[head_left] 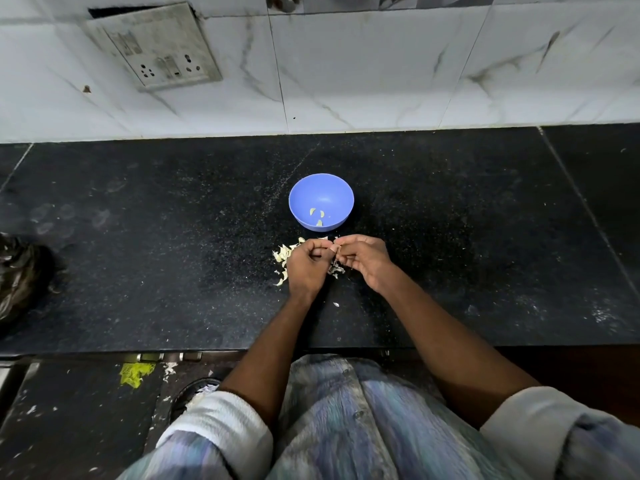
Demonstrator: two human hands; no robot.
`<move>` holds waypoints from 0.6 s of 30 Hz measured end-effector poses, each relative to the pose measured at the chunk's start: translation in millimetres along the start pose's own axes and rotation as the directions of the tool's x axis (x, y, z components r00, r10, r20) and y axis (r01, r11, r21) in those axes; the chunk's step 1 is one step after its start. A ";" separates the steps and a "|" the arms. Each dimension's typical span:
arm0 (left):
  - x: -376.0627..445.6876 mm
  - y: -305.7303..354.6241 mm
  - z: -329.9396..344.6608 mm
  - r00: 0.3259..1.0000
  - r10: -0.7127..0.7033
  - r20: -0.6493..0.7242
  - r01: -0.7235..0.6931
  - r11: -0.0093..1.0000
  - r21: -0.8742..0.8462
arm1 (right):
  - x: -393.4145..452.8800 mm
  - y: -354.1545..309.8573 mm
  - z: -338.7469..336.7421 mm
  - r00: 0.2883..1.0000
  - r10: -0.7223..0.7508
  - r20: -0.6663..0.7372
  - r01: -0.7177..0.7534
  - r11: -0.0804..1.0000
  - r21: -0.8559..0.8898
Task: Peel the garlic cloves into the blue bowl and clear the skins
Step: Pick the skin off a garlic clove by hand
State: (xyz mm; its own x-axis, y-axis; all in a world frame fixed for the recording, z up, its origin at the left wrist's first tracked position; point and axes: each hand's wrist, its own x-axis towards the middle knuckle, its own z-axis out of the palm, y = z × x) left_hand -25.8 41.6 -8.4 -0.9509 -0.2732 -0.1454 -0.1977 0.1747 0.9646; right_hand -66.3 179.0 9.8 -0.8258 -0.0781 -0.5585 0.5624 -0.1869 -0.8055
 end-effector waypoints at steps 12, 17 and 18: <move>-4.3 5.8 -2.2 0.994 0.105 -0.034 -0.098 0.982 0.163 | -4.2 3.7 -6.0 0.986 -0.160 0.035 0.164 0.962 -0.217; -1.7 6.6 -1.6 0.990 0.137 -0.022 -0.130 0.970 0.207 | -4.7 5.2 -2.2 0.980 -0.198 0.012 0.195 0.952 -0.235; -1.1 4.8 -1.4 0.987 0.156 -0.025 -0.147 0.965 0.216 | -5.3 4.9 -1.0 0.980 -0.198 0.013 0.196 0.953 -0.233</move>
State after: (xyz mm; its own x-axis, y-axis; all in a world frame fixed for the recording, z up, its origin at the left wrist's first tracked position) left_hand -25.3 41.5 -3.4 -0.9638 -0.2665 0.0121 -0.1029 0.4134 0.9047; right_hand -59.2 179.5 8.7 -0.9213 -0.0521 -0.3853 0.3839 0.0350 -0.9227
